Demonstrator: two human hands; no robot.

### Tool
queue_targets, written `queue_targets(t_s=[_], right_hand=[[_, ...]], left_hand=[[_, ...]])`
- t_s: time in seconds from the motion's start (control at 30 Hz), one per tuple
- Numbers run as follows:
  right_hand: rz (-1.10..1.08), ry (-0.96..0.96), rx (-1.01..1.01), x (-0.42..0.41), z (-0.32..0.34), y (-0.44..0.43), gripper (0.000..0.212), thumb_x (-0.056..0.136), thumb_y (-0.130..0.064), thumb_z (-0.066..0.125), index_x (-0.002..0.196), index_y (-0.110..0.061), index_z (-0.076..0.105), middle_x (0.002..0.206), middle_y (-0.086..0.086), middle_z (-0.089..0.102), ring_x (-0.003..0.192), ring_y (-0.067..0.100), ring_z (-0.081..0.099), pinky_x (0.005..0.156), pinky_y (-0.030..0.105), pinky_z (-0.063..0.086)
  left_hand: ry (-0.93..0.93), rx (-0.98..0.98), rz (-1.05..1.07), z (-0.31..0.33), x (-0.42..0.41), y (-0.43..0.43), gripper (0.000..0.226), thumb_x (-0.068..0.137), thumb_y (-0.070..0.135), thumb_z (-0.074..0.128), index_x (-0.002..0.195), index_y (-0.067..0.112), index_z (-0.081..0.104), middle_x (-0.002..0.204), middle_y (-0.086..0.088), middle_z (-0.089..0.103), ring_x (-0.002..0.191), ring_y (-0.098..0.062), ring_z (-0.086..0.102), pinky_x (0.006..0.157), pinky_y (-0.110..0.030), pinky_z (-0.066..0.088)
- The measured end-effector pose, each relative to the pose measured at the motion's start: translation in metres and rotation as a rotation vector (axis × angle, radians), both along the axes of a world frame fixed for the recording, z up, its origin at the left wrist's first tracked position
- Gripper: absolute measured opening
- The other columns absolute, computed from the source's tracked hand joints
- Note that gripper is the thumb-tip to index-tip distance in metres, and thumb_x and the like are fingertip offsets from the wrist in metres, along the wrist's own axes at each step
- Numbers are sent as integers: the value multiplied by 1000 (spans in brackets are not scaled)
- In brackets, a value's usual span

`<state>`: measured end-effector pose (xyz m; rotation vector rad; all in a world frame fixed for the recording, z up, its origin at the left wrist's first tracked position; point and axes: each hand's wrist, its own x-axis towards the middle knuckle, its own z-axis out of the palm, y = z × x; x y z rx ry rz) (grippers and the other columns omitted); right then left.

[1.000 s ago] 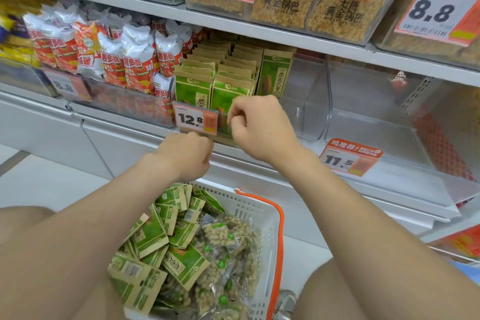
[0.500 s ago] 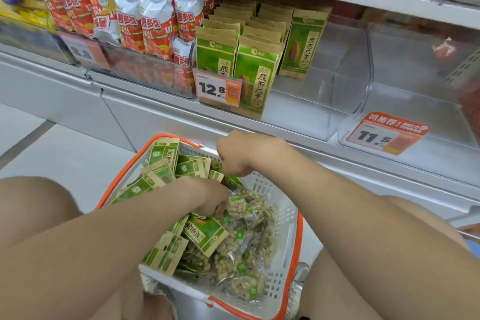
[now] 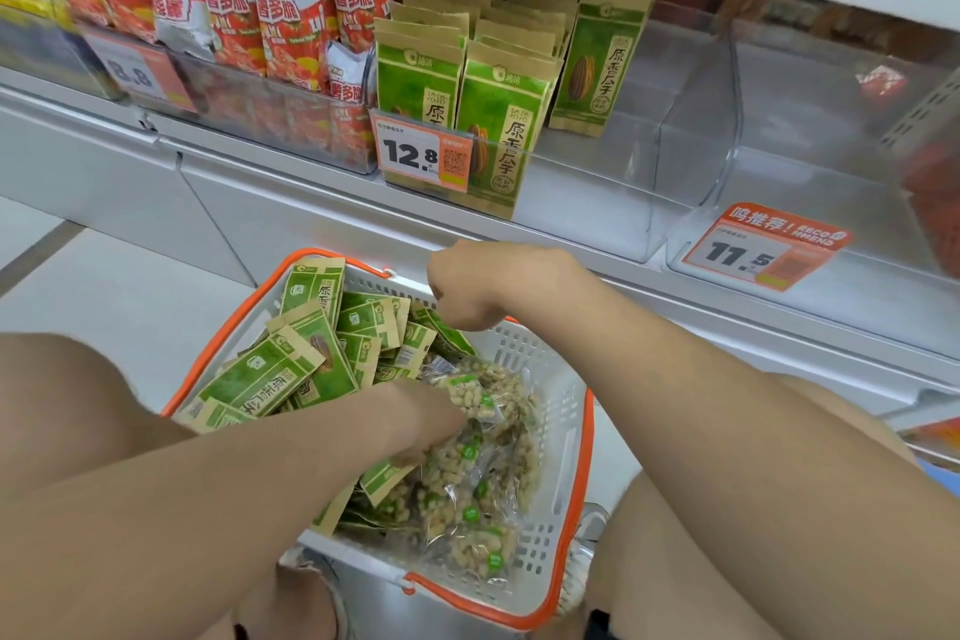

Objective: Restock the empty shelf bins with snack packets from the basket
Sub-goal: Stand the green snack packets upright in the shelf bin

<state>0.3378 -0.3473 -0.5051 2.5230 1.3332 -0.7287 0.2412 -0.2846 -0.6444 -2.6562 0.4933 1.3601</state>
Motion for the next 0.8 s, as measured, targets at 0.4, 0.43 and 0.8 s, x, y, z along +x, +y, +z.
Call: queue_targets(t_s=[0.4, 0.43, 0.8], right_hand=[[-118, -49, 76, 21, 33, -34, 28, 95, -10, 46, 67, -13, 44, 71, 7, 48, 65, 25, 47, 57, 33, 39], [-142, -60, 82, 22, 37, -39, 29, 96, -11, 47, 68, -12, 44, 71, 8, 48, 66, 25, 47, 56, 32, 36], [-640, 54, 669, 40, 58, -76, 46, 96, -42, 60, 84, 0, 74, 69, 14, 74, 61, 25, 73, 61, 41, 63]], left_hand=[[-426, -638, 655, 42, 43, 19, 9, 92, 28, 79, 85, 23, 80, 75, 10, 68, 72, -12, 62, 68, -30, 47], [-499, -702, 743, 51, 46, 20, 16, 95, 29, 77, 81, 23, 77, 70, 8, 67, 64, -8, 58, 63, -28, 45], [-1107, -1188, 1338, 128, 61, 8, 29, 109, 36, 51, 97, 27, 76, 83, 0, 75, 84, -28, 72, 77, -53, 61]])
